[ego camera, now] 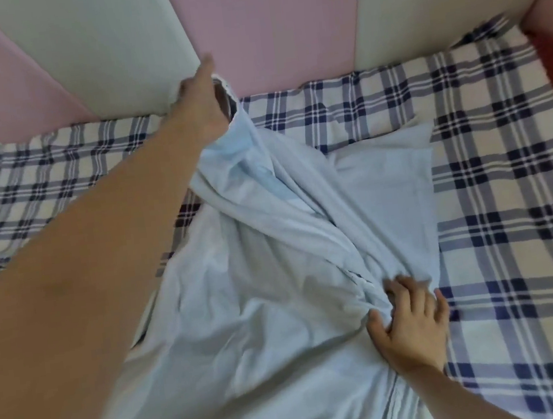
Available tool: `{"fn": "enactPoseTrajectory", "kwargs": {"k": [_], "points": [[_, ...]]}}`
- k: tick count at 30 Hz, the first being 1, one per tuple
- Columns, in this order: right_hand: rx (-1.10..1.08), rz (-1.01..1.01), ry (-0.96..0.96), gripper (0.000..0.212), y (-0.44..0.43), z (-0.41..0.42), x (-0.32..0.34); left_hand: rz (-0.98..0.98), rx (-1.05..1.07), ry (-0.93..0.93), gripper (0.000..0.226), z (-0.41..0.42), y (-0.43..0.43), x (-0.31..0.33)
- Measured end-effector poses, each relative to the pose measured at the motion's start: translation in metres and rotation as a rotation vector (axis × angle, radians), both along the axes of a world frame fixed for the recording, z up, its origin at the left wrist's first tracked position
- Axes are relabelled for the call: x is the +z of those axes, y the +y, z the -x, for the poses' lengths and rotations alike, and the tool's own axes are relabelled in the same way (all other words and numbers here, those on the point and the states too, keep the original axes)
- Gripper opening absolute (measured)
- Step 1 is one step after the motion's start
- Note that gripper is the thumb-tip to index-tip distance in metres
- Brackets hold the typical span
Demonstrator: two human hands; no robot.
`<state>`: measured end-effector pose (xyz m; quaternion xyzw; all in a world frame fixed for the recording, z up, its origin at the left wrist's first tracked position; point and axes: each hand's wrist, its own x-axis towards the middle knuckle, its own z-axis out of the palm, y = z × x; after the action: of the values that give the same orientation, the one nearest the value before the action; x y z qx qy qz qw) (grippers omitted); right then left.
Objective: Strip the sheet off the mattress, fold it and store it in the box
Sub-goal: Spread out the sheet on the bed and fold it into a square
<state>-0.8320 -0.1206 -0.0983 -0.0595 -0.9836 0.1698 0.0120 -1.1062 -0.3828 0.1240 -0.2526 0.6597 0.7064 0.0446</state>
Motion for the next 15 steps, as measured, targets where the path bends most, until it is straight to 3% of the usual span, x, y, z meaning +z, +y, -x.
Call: {"fn": "enactPoseTrajectory", "kwargs": {"k": [3,5,8,10,15], "points": [[0.001,-0.003,0.0,0.058,0.001,-0.001,-0.002,0.725,-0.489,-0.223,0.081,-0.023,0.056,-0.025],[-0.001,0.009,0.013,0.057,0.002,0.0,-0.004,0.932,-0.51,-0.292,0.102,-0.077,0.084,-0.056],[0.003,0.026,0.029,0.055,0.004,-0.002,-0.006,0.834,-0.337,-0.581,0.138,-0.15,0.079,-0.112],[0.008,0.037,0.032,0.055,0.004,-0.001,-0.008,0.74,-0.364,-0.755,0.157,-0.19,0.069,-0.14],[-0.042,0.259,0.144,0.058,0.005,-0.003,0.0,0.799,-0.537,-0.732,0.167,-0.219,0.062,-0.165]]}}
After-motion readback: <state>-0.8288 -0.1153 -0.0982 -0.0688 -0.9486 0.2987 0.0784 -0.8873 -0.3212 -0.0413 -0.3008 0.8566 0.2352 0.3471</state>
